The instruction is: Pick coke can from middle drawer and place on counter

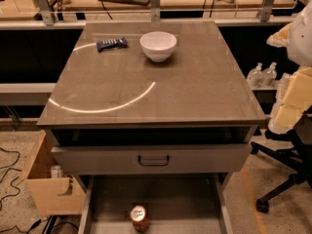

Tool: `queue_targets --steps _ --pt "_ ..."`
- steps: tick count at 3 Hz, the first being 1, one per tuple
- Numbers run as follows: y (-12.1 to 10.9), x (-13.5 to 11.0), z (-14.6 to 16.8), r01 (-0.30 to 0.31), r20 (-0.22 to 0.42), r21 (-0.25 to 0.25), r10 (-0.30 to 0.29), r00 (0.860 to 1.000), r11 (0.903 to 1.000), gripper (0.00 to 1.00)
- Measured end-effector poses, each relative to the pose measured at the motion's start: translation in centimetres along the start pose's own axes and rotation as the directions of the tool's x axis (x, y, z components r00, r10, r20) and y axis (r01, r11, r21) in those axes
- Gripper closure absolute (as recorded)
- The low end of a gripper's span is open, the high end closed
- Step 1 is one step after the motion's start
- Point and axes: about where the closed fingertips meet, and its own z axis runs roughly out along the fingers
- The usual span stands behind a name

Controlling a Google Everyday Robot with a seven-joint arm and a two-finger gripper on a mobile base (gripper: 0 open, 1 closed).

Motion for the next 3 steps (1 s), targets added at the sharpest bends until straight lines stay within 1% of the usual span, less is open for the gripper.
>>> queue_targets --steps 1,2,3 --pt "0.0 0.0 -0.1 -0.001 0.000 0.003 0.001 1.000 1.0000 0.00" --pt "1.5 0.6 1.0 -0.039 0.066 -0.002 0.039 0.997 0.9992 0.00" --pt "5.4 2.3 3.3 -0.086 0.188 0.007 0.083 0.979 0.9963 0.00"
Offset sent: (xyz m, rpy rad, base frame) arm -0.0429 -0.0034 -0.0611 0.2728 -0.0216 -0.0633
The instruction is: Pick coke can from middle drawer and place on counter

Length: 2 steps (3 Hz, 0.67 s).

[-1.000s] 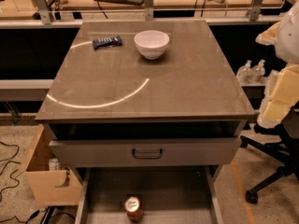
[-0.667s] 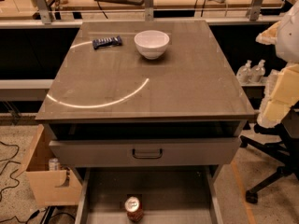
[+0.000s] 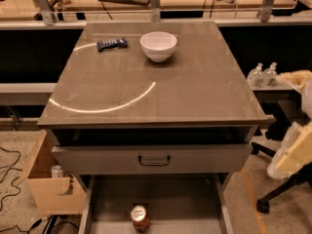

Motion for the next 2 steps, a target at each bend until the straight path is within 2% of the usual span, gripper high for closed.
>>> queue_targets --steps 1,2 --pt "3.6 2.6 2.8 -0.040 0.112 0.033 0.036 0.993 0.9986 0.00" --pt "7.8 6.6 8.5 -0.144 0.251 0.036 0.130 0.959 0.9890 0.00"
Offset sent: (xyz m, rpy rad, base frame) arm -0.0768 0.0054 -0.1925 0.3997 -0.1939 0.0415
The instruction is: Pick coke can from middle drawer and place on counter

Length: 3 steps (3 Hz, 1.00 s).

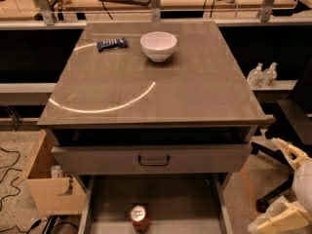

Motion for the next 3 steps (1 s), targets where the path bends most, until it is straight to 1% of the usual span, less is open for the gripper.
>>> queue_targets --steps 1,2,3 --pt "-0.1 -1.1 -0.6 0.025 0.029 0.010 -0.025 0.999 0.9996 0.00" --pt "-0.1 -1.1 -0.5 0.026 0.023 0.009 -0.026 0.999 0.9996 0.00" --pt "0.0 -0.2 1.2 0.011 0.060 0.005 -0.011 0.998 0.9999 0.00"
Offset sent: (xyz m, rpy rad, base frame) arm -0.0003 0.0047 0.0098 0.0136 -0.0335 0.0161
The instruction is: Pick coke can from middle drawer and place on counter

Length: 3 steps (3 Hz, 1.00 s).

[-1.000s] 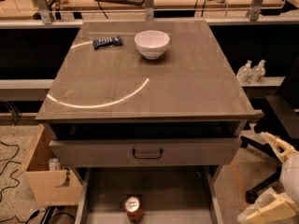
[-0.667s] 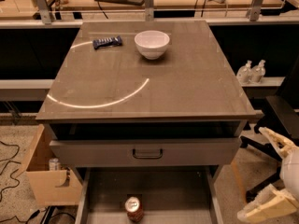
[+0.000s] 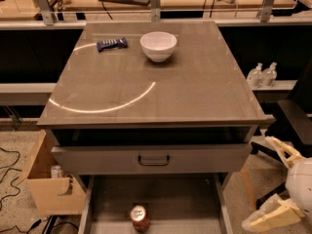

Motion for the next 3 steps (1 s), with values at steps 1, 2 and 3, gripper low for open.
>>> queue_targets --steps 1,2,3 --pt "1.4 3.0 4.3 -0.038 0.080 -0.035 0.041 0.996 0.9987 0.00" --pt "3.8 6.7 9.7 -0.045 0.169 -0.103 0.062 0.984 0.9937 0.00" --pt "5.6 9.2 13.9 -0.029 0.226 -0.152 0.063 0.972 0.9879 0.00"
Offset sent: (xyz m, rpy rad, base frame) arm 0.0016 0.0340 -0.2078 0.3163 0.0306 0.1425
